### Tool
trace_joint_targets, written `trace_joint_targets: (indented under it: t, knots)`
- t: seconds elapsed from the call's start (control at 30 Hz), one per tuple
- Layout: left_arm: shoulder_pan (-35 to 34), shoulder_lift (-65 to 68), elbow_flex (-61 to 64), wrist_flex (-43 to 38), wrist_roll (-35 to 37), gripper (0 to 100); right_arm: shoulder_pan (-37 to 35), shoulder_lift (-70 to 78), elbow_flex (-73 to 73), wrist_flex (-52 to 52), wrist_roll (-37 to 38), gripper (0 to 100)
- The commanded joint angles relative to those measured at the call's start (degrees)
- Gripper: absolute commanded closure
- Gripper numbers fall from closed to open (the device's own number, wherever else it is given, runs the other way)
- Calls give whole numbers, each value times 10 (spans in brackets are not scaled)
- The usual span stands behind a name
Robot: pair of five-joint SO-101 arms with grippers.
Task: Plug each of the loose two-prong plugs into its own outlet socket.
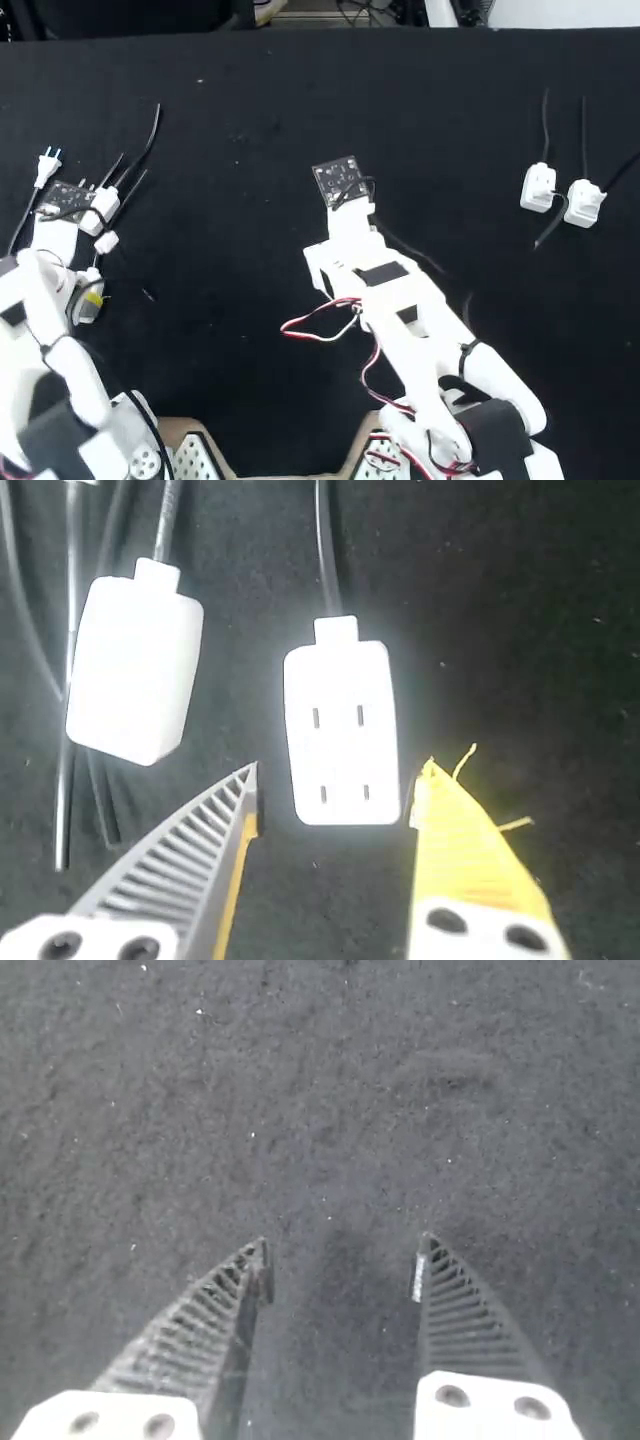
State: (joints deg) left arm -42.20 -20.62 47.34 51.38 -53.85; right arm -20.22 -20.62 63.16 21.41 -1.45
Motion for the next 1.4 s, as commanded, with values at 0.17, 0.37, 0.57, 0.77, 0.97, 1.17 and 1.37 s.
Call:
trace_joint_targets:
  t: [0.17, 0.37, 0.57, 0.77, 0.97, 1.17, 1.37]
  knots:
    - [2, 138, -102, -7, 0, 752, -6, -21, -4, 2, 5, 787]
    - [32, 146, -100, 11, 18, 755, -6, -21, -4, 2, 5, 787]
    - [111, 146, -151, 142, 108, 983, -6, -21, -4, 2, 5, 787]
    - [180, 146, -225, 245, 182, 973, -6, -21, -5, 2, 5, 787]
    - [243, 146, -314, 348, 236, 970, -6, -21, -5, 2, 5, 787]
    - [338, 146, -281, 342, 240, 970, 15, -25, -6, 2, 2, 787]
    - [398, 146, -241, 261, 278, 902, 69, -25, -18, -3, -36, 787]
